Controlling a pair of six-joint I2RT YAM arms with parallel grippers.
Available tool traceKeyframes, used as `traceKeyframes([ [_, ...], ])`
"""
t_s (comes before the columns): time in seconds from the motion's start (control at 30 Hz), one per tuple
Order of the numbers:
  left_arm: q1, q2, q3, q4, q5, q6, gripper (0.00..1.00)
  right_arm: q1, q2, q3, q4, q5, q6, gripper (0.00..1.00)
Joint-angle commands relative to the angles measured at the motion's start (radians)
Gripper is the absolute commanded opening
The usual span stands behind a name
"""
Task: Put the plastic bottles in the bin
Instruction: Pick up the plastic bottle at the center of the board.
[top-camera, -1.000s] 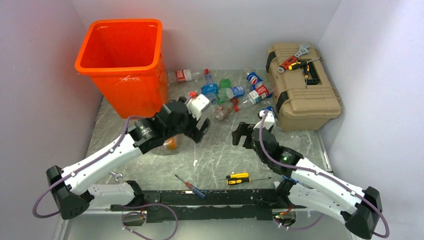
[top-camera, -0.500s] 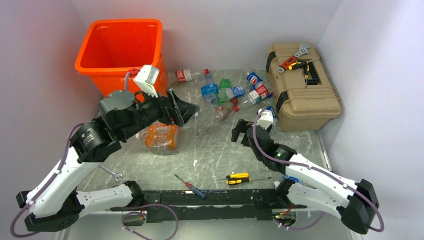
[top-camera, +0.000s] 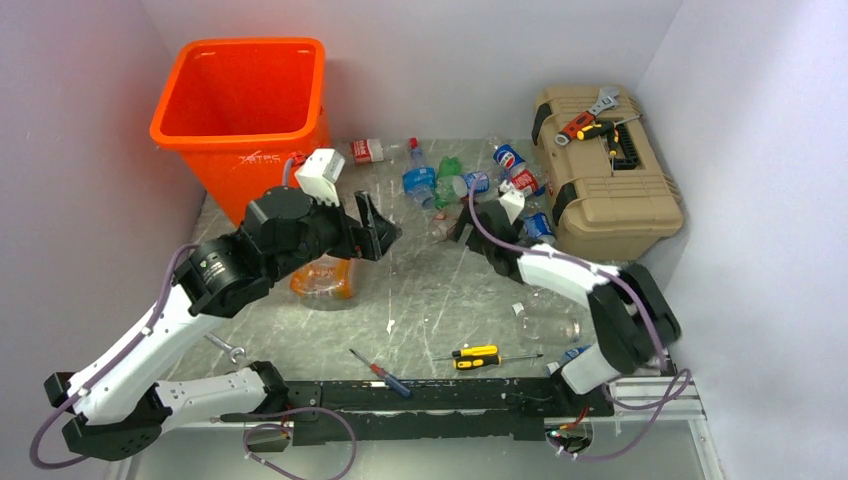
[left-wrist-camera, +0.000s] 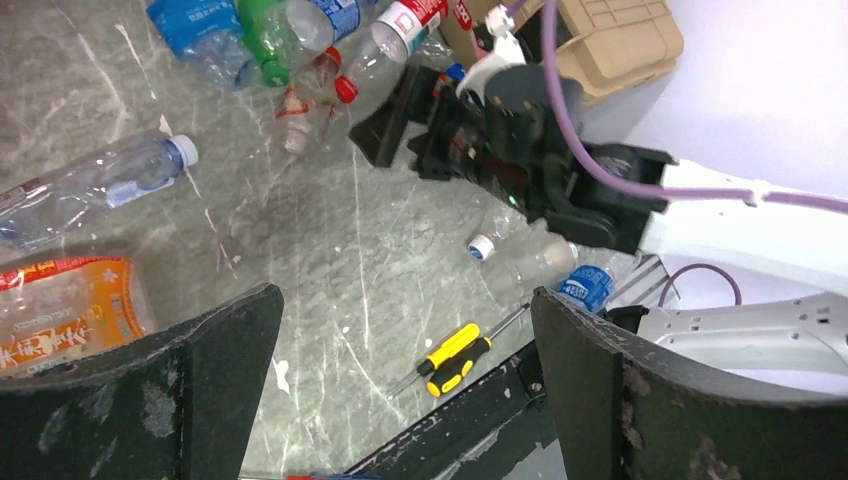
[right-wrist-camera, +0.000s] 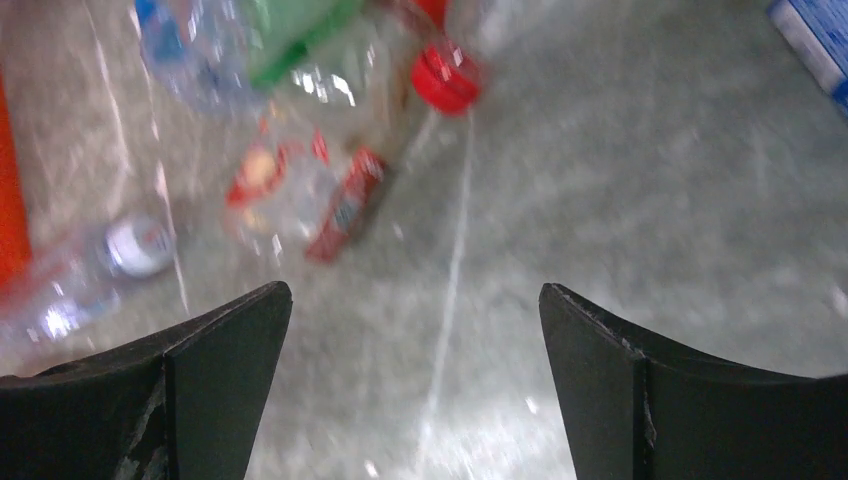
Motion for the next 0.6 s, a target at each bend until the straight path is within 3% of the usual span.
traceKeyframes([
  [0.0, 0.024, -0.037, -0.019, 0.056, 0.014, 0.038, 0.99, -0.072, 0.182, 0.168, 0.157, -0.148, 0.077, 1.0],
  [0.17, 0.083, -0.104, -0.078, 0.091, 0.077, 0.027, 0.99, -0.089, 0.363, 0.324, 0.12, -0.201, 0.119, 1.0],
  [0.37, 0.134, -0.122, -0.097, 0.1, 0.149, 0.017, 0.99, -0.092, 0.468, 0.4, 0.069, -0.201, 0.196, 0.98],
  [0.57, 0.139, -0.126, -0.09, 0.103, 0.171, 0.008, 0.99, -0.097, 0.533, 0.416, 0.052, -0.214, 0.22, 0.9],
])
